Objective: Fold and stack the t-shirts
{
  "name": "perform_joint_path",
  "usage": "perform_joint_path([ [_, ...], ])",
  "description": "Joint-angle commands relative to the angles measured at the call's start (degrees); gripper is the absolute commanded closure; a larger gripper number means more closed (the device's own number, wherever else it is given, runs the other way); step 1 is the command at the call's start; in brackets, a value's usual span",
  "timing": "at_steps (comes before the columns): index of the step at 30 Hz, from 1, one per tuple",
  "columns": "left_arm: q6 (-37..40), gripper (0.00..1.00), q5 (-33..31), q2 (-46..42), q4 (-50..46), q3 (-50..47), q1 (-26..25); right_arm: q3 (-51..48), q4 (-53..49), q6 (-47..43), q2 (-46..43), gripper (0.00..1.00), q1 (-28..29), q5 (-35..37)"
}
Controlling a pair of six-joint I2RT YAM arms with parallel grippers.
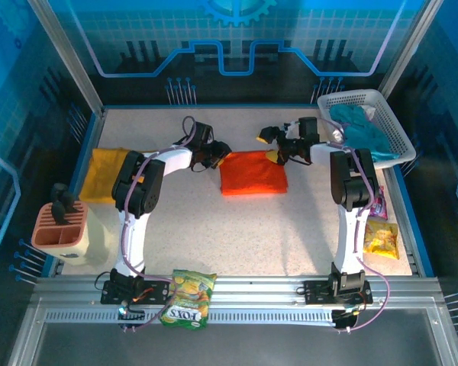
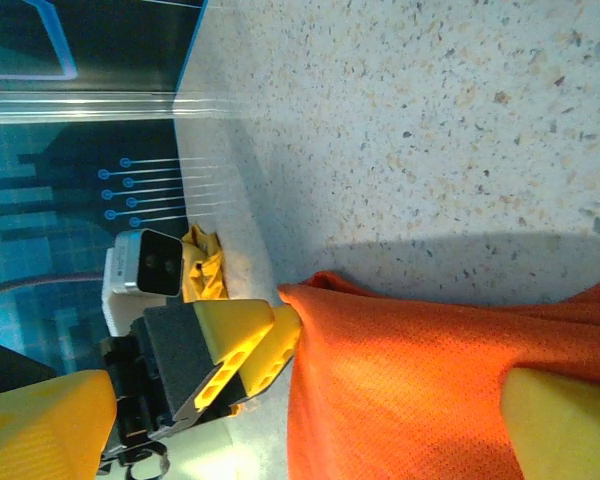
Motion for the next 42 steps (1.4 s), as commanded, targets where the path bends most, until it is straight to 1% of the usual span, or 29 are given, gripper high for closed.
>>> perform_joint_path([
  [1, 1.55, 0.56, -1.87, -0.63, -4.01, -1.86, 1.91, -1.73, 1.01, 2.28, 1.93, 0.0, -1.23, -0.49],
  [5, 3.71, 0.54, -1.23, -4.44, -4.76, -3.07, 2.87, -1.34, 0.34, 2.21, -1.05, 0.0, -1.35, -1.37],
  [8, 7.23, 0.53, -0.76, -7.34, -8.13, -3.11, 3.91, 0.57, -4.38, -0.64, -3.65, 0.0, -1.36, -1.5],
  [11, 10.77, 0.5, 0.31, -10.3, -11.05, -3.85, 4.72, 1.08, -9.45, -5.05, -7.55, 0.0, -1.3, 0.34],
  [14, 13.95, 0.46, 1.54, -13.27, -11.79, -5.92, 4.78, 0.76, -15.43, -9.81, -11.66, 0.0, -1.31, 4.02],
  [19, 18.5, 0.44, 4.59, -15.28, -15.43, -7.2, 4.68, -1.66, -21.24, -15.19, -17.95, 0.0, -1.25, 7.84],
  [21, 21.45, 0.43, 5.94, -15.82, -17.07, -7.34, 4.39, -2.87, -23.86, -17.13, -20.22, 0.0, -1.21, 9.23],
  [23, 24.29, 0.42, 6.19, -16.04, -19.31, -6.68, 3.76, -5.25, -25.44, -18.7, -23.15, 0.0, -0.55, 13.74],
  [27, 25.98, 0.4, 4.62, -15.19, -22.09, -5.48, 2.5, -7.17, -32.84, -26.91, -28.5, 0.0, 3.49, 27.45],
  [28, 26.48, 0.39, 4.45, -14.43, -23.09, -4.6, 2.17, -7.71, -33.97, -27.8, -29.73, 0.0, 4.31, 30.09],
  [30, 28.86, 0.39, 5.55, -12.0, -25.79, -1.94, 1.49, -9.66, -35.35, -29.94, -33.23, 0.0, 6.4, 37.65],
  [32, 31.22, 0.39, 5.57, -9.47, -28.76, 1.02, 0.64, -11.59, -35.66, -30.53, -36.44, 0.0, 6.89, 41.23],
  [37, 34.22, 0.39, 5.27, -5.16, -31.71, 5.69, -0.74, -16.94, -35.21, -31.36, -42.89, 0.0, 6.71, 42.51],
  [40, 34.7, 0.39, 4.74, -3.17, -33.27, 7.84, -1.0, -22.4, -30.81, -29.6, -46.15, 0.0, 4.77, 38.62],
  [42, 34.98, 0.39, 3.22, -1.89, -35.1, 9.45, -1.2, -24.22, -30.35, -28.4, -46.96, 0.0, 3.72, 37.46],
])
